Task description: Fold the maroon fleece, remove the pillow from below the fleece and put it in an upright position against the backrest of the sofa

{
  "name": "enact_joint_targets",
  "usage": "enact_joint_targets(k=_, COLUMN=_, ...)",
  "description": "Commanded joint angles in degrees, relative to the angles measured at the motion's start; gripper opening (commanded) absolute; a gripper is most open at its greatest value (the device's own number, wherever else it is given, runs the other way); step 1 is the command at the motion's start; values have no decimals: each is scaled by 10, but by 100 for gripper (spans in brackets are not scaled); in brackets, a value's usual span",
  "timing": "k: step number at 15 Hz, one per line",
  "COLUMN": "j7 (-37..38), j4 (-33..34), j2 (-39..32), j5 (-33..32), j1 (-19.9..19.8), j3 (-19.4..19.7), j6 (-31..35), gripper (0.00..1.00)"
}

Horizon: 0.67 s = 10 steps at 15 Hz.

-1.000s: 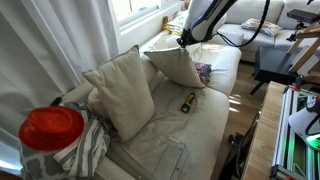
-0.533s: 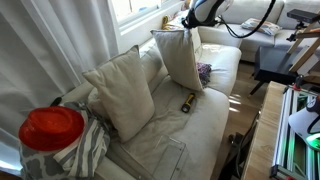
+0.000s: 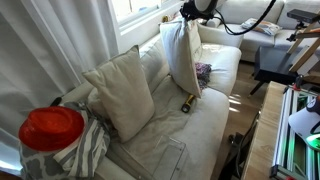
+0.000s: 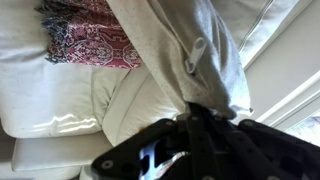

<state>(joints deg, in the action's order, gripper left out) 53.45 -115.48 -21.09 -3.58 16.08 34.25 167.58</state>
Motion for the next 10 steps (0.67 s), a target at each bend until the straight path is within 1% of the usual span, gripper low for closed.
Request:
enact_joint_targets(k=1, j7=68, j4=20, j2=-30, j5=3, j1=33, j3=17, j6=18, gripper=1)
enact_joint_targets(k=3, j7=118, j4=33, j2=-54, j5=14, j1=44, j3=19, j6=24, gripper=1)
enact_joint_targets(k=4, j7=160, j4=47, j2=-78, j5=10, j1=60, j3=38, j6=43, gripper=1)
enact_joint_targets(k=5, j7=188, j4=58, j2=-92, j5=15, j1=64, j3=41, j6=49, gripper=1)
enact_joint_targets(k=6, j7=218, j4=71, j2=-111, j5=15, j1=75, j3=51, j6=64, gripper=1)
enact_joint_targets(k=8, j7=259, j4=94, j2=-142, j5=20, j1=84, j3=54, j6=76, gripper=1)
enact_joint_targets(k=10, j7=289, j4=116, j2=-166, j5=21, j1=90, j3=47, j6=77, gripper=1)
